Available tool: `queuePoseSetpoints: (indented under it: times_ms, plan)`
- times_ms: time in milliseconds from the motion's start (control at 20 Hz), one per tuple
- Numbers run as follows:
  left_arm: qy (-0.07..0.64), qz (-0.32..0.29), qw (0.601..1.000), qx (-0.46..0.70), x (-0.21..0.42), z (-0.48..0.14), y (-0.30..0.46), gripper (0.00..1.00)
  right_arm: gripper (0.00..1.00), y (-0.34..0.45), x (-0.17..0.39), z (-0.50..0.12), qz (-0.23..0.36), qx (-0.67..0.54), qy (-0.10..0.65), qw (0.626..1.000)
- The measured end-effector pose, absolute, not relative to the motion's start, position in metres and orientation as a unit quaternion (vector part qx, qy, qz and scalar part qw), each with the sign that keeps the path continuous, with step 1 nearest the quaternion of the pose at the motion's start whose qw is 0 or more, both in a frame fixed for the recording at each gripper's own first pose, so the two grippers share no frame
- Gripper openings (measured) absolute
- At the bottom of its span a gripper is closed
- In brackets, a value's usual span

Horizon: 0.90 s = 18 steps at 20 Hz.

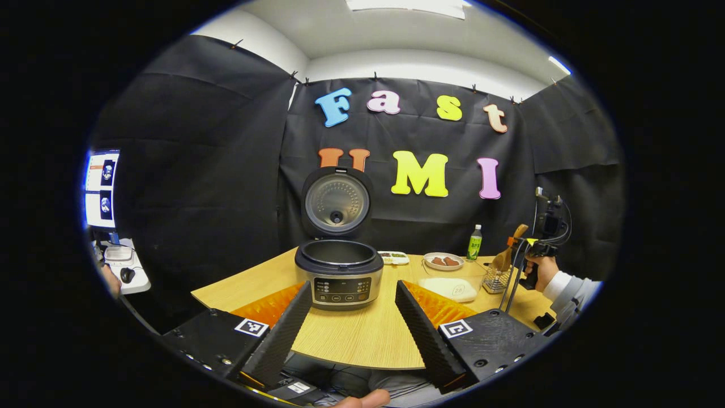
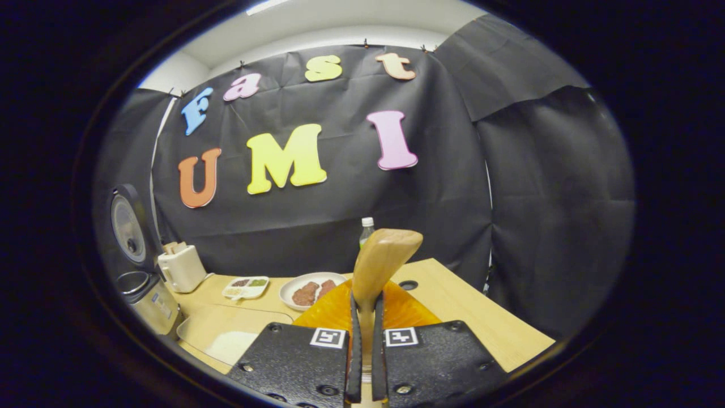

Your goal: Close the left gripper, press the button to open the rice cooker; take a wooden spoon from the chopstick holder with the right hand, scoop a spoonful of rice and pour it into the rice cooker, then put the wooden spoon back into the chopstick holder.

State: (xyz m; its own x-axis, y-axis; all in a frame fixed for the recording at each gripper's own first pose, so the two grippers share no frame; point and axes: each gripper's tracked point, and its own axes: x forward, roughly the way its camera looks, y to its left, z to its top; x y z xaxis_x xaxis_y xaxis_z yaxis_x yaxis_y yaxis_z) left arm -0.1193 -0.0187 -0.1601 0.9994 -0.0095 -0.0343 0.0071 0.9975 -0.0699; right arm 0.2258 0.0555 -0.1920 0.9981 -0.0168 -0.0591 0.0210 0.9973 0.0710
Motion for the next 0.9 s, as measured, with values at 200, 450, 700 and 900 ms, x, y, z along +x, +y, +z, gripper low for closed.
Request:
queuePoseSetpoints:
  times_ms: [200, 450, 700, 900]
  plan:
    - [0.017, -0.006, 0.999, -0.028, -0.119, -0.161, -0.019, 0.94, 0.12, 0.092, 0.211, -0.153, 0.027, 0.012, -0.002, 1.000]
    - [0.017, -0.005, 0.999, -0.029, -0.121, -0.161, -0.015, 0.94, 0.11, 0.155, 0.203, -0.144, 0.077, -0.006, -0.007, 0.997]
    - [0.018, 0.000, 0.999, -0.027, -0.125, -0.162, -0.004, 0.94, 0.11, 0.215, 0.209, -0.197, 0.129, -0.069, 0.039, 0.988]
    - [0.018, 0.006, 0.999, -0.027, -0.127, -0.163, 0.008, 0.94, 0.12, 0.216, 0.216, -0.245, 0.112, -0.112, 0.095, 0.983]
